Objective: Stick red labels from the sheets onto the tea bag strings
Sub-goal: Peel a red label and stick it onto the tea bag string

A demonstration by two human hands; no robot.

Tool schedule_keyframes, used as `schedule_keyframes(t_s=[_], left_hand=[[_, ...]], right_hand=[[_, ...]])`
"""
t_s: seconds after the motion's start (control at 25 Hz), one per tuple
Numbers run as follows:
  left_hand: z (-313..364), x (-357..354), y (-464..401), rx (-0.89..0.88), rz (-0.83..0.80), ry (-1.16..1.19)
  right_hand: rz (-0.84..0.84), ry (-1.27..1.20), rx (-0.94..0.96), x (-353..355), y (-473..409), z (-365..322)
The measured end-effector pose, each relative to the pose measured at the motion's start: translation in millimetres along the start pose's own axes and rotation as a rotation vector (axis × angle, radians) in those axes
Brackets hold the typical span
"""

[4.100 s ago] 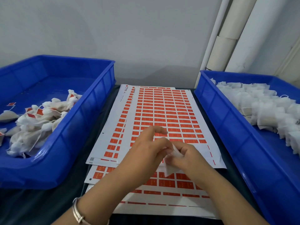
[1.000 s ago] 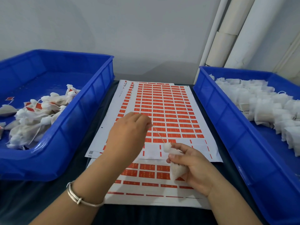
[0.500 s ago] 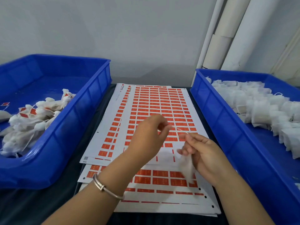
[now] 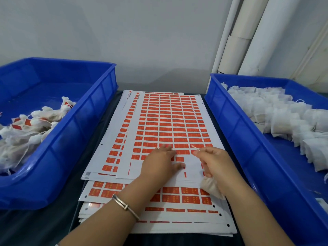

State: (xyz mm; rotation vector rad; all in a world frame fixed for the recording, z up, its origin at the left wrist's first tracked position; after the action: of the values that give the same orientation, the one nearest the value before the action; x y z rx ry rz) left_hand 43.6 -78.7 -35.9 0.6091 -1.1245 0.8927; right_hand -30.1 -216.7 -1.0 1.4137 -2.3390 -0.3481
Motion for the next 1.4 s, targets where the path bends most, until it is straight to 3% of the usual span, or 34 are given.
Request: schedule_keyframes(t_s=[0.16,0.28,0.4,0.72,1.0,1.24,1.4], left_hand=[[1,0,2,-0.049,0.01,-0.054],[-3,0,6,-0.088,0.038,-0.041],[-6,1,7,-0.087,0.015,-0.016],[4,8,4,-0.032,-0.041,-0.118],[12,19,0,0.1,0.058,0.076],[9,16,7,0.097,0.171,0.156],[10,19,3,0.11,0.157,0.164]], right_hand=[[0.024,0.642,0.235,-7,-12,-1],[-0.067,0.905,0.229,-7,-27,-5],[-0.156,0.839,0.167,-5,-36,0],[-0.117,0.776,0.205,-10,-41,0],[-0.116,0.63,0.196,-11,-44,4],[-0.073,0.458,0.168,-14,-50,11],[-0.068,0.382,0.157,-16,-53,13]])
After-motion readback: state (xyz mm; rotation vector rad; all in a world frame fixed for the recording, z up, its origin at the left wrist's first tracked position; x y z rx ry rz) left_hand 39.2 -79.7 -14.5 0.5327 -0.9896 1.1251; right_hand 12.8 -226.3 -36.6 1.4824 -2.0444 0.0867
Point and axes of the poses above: each hand's wrist, its own y-axis away from the middle knuckle, its own x-axis out of the back of the hand, z = x × y, the point moved 3 cm from there along -y, towards the middle knuckle, and after that the axes turned 7 degrees about -x, right-handed, at the moved point
